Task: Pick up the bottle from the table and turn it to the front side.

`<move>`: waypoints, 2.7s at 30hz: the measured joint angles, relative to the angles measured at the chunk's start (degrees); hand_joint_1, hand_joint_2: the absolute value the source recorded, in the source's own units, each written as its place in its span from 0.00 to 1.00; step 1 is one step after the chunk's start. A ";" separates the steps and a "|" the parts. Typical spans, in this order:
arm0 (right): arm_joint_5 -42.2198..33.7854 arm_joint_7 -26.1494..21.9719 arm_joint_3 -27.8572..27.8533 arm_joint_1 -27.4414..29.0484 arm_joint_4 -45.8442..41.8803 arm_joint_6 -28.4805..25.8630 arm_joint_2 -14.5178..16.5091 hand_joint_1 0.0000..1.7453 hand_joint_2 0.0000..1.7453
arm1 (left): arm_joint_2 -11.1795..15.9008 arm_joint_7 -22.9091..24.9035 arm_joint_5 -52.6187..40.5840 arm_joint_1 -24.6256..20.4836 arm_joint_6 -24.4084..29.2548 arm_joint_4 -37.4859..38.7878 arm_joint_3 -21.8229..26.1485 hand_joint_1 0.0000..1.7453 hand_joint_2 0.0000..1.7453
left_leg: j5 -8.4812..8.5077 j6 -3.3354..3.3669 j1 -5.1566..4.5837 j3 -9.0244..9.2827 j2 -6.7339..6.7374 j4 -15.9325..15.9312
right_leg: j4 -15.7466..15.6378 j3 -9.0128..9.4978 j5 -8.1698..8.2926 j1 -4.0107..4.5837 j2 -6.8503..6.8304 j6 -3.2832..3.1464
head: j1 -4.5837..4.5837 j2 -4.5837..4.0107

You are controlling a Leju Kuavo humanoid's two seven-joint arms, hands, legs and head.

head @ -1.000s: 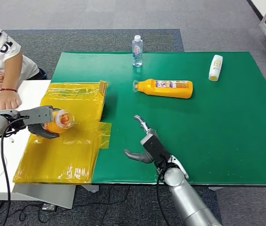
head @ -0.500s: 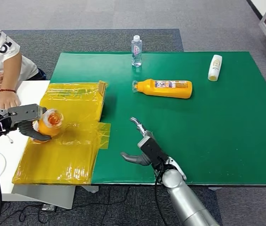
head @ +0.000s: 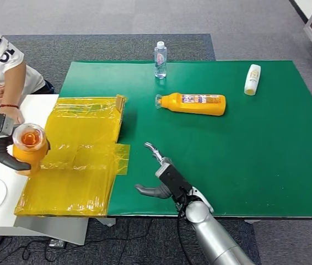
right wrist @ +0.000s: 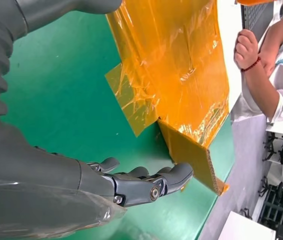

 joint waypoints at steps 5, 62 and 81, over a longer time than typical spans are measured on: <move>-0.09 -0.03 0.79 -0.67 0.00 -0.10 0.00 0.00 1.00 | 1.70 0.62 0.01 -2.57 0.81 -1.74 -1.34 1.00 1.00 | 0.01 0.00 0.02 0.00 0.00 0.00 | 0.00 0.00 0.02 0.02 0.00 0.01 | 0.01 0.00; -3.78 0.27 -11.64 -0.83 -2.21 1.09 -4.42 0.00 1.00 | -30.63 -16.18 -18.34 -7.45 8.54 38.43 7.55 1.00 1.00 | 0.21 0.15 -0.18 -0.13 0.02 0.01 | 0.00 -0.15 0.34 -0.20 -0.03 0.08 | 0.02 0.00; -4.66 0.72 -7.74 -3.99 -1.90 1.08 -3.07 0.00 1.00 | -28.66 -19.12 -12.95 -5.10 -3.53 39.42 11.75 1.00 1.00 | 0.21 0.15 -0.17 -0.11 0.01 0.01 | 0.01 -0.11 0.30 -0.18 -0.03 0.10 | 0.02 0.00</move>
